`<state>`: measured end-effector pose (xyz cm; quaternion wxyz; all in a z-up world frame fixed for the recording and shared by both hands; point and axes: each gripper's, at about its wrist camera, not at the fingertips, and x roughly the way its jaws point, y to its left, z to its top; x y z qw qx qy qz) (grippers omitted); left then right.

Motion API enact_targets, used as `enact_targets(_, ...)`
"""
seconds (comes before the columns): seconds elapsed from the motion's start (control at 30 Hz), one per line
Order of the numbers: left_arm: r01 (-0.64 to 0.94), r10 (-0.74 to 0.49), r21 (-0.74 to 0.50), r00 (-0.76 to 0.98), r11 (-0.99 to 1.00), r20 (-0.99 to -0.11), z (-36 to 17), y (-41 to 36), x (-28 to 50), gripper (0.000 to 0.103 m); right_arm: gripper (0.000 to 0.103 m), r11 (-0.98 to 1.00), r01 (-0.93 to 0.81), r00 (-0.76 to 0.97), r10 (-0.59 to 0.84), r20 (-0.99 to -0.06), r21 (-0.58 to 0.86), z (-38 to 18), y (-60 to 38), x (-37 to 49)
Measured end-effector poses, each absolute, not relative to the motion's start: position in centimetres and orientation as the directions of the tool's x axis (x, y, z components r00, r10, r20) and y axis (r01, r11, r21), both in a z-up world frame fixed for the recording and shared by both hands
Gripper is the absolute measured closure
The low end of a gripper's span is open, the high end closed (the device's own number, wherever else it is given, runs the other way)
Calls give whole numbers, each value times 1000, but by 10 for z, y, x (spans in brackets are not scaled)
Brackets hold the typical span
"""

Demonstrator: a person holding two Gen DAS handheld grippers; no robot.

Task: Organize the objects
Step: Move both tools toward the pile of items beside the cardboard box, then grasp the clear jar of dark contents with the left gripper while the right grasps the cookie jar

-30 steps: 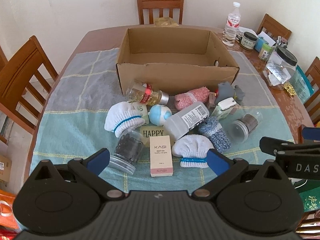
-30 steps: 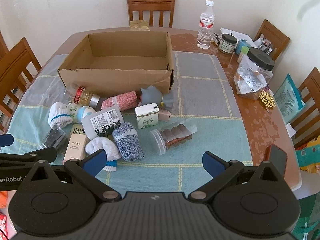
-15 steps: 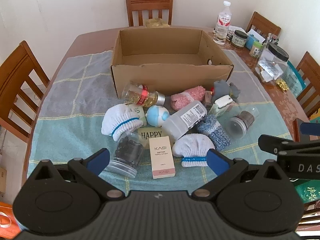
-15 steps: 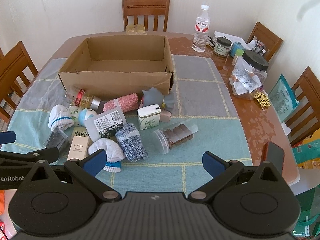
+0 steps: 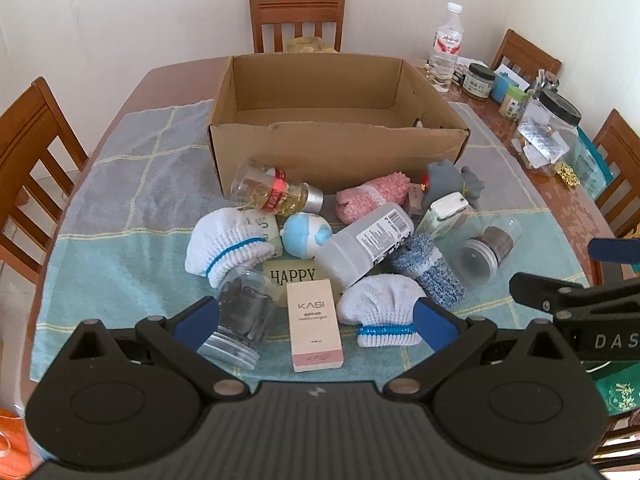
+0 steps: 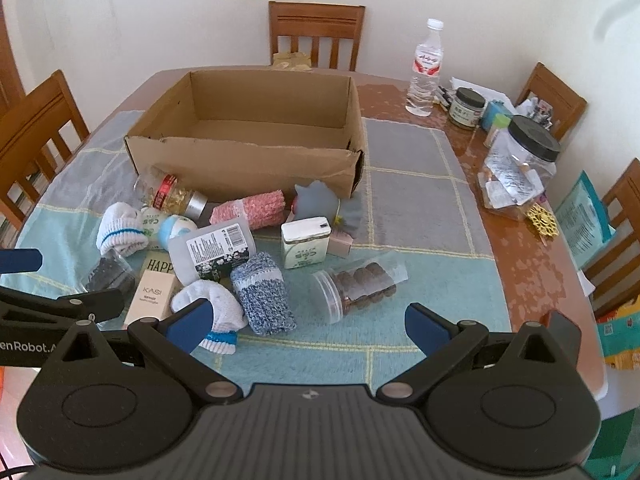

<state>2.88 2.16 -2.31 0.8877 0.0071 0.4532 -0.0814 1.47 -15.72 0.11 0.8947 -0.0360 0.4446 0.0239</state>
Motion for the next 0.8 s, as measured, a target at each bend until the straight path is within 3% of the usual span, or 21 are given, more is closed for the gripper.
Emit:
enact_targets(0.4, 106, -93, -38, 584, 994, -806, -51, 13, 32, 1, 0, 980, -201, 582, 117, -805, -3, -40, -183, 31)
enact_targets(0.8, 25, -37, -28, 559, 999, -828, -84, 13, 29, 1, 0, 975, -223, 531, 124, -838, 3, -81, -223, 59)
